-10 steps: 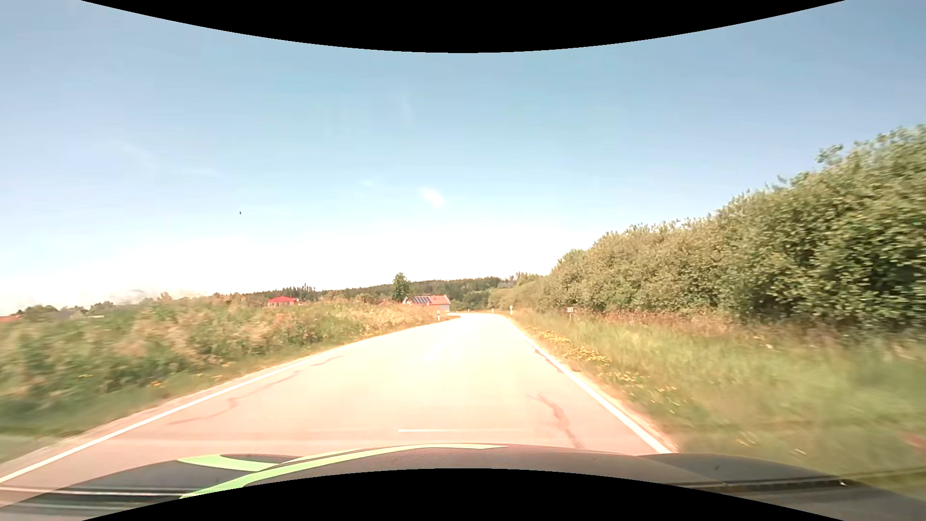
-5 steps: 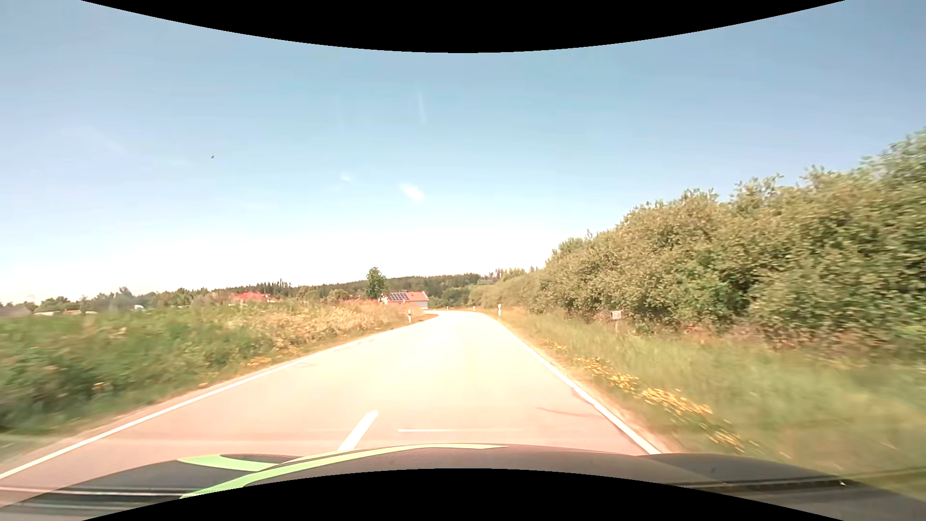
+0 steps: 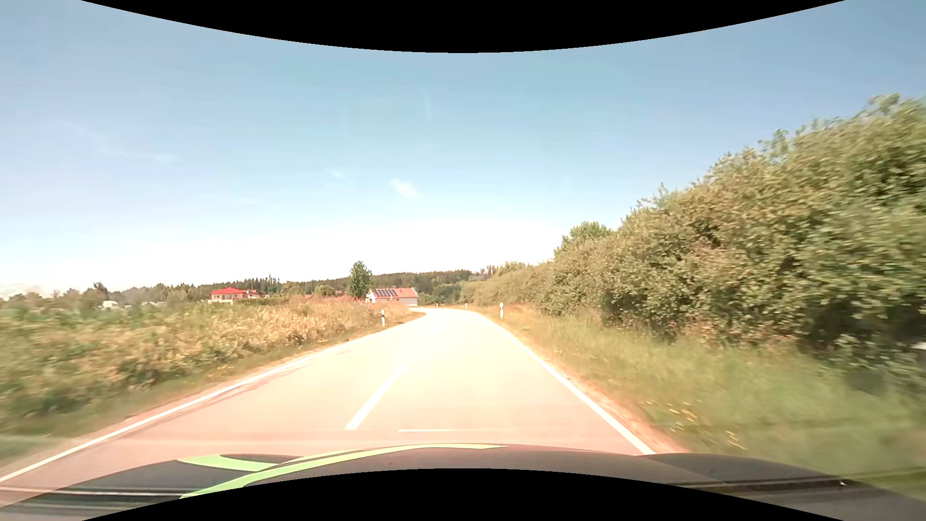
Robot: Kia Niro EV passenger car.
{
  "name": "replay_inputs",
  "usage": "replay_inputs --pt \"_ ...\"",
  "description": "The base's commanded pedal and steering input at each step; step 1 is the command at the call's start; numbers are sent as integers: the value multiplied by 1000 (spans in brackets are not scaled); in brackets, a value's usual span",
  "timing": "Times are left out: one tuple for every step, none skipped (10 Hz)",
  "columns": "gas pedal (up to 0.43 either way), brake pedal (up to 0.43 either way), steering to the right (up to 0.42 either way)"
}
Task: Follow the waypoints while adhering to traffic rules and regulations
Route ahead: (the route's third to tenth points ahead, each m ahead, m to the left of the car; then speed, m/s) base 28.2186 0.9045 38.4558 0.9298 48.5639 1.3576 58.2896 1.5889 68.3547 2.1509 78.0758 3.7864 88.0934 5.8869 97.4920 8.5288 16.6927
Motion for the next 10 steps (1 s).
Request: replay_inputs --pt "67 0 5" --pt "67 0 4" --pt "67 0 3" --pt "67 0 0" --pt "67 0 0" --pt "67 0 0" --pt "59 0 0" --pt "59 0 0" --pt "59 0 0" --pt "59 0 0"
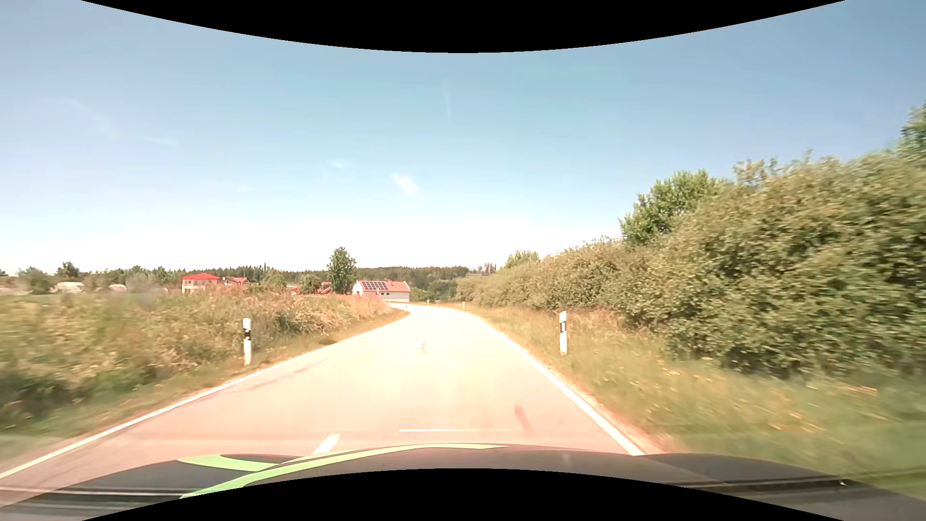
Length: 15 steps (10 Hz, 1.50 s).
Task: Follow the waypoints while adhering to traffic rules and regulations
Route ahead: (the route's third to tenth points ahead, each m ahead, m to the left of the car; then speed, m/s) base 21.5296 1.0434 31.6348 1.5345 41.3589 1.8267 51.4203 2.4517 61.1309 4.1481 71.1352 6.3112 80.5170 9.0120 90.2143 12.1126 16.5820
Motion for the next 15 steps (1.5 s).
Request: replay_inputs --pt "59 0 0" --pt "59 0 0" --pt "59 0 -1" --pt "59 0 0" --pt "59 0 -1" --pt "59 0 0" --pt "59 0 -1" --pt "59 0 0" --pt "59 0 -1" --pt "59 0 -1" --pt "59 0 -3" --pt "59 0 -6" --pt "67 0 -6" --pt "67 0 -6" --pt "67 0 -8"
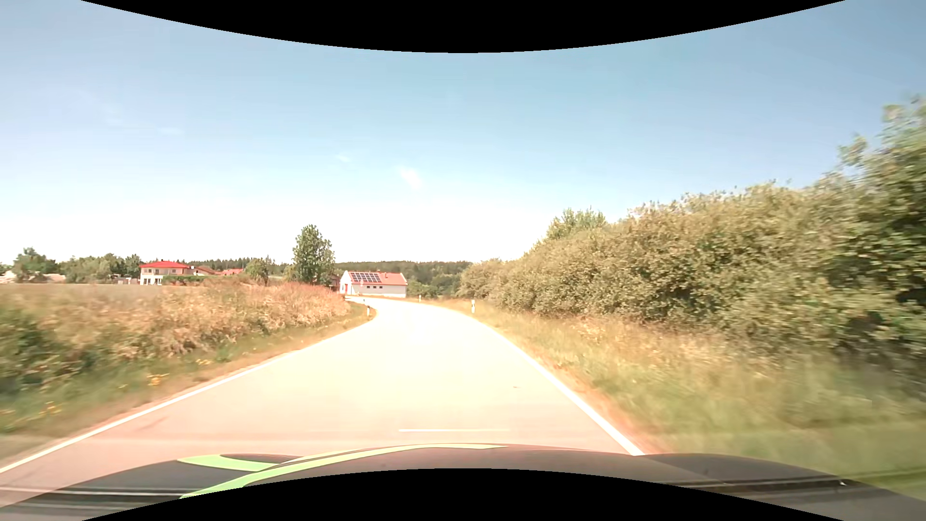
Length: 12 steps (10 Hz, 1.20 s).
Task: Follow the waypoints while adhering to traffic rules and regulations
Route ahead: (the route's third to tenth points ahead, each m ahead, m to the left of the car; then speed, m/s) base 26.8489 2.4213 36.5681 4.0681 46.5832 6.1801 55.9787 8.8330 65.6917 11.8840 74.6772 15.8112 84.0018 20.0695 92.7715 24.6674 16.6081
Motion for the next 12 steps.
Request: replay_inputs --pt "67 0 -11" --pt "67 0 -13" --pt "67 0 -13" --pt "67 0 -13" --pt "67 0 -13" --pt "67 0 -15" --pt "67 0 -18" --pt "67 0 -22" --pt "67 0 -25" --pt "67 0 -26" --pt "67 0 -27" --pt "67 0 -28"
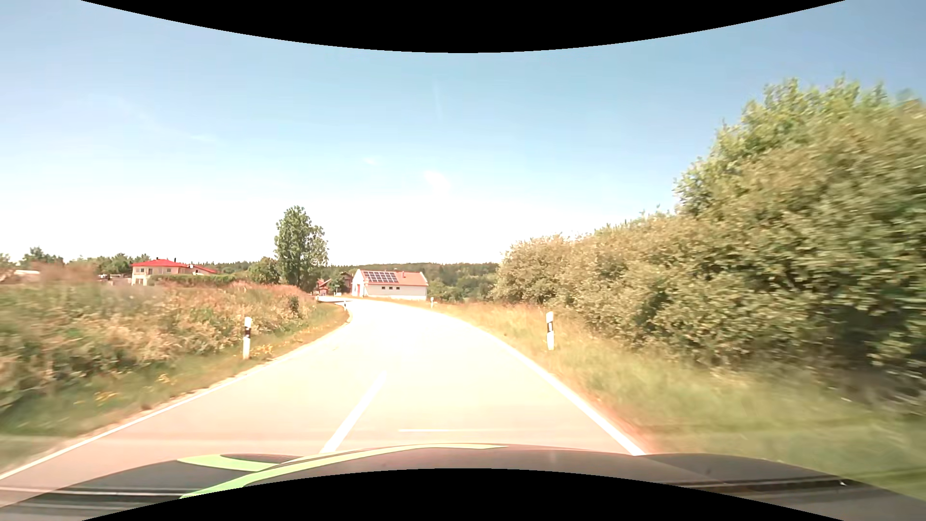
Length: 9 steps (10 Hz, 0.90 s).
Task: Follow the waypoints while adhering to traffic rules and regulations
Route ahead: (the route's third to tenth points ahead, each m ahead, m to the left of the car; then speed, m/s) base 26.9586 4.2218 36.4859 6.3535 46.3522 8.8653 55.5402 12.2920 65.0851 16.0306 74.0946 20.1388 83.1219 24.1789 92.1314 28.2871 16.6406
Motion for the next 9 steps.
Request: replay_inputs --pt "67 0 -29" --pt "67 0 -30" --pt "67 0 -30" --pt "67 0 -30" --pt "67 0 -31" --pt "67 0 -32" --pt "67 0 -34" --pt "67 0 -37" --pt "67 0 -40"
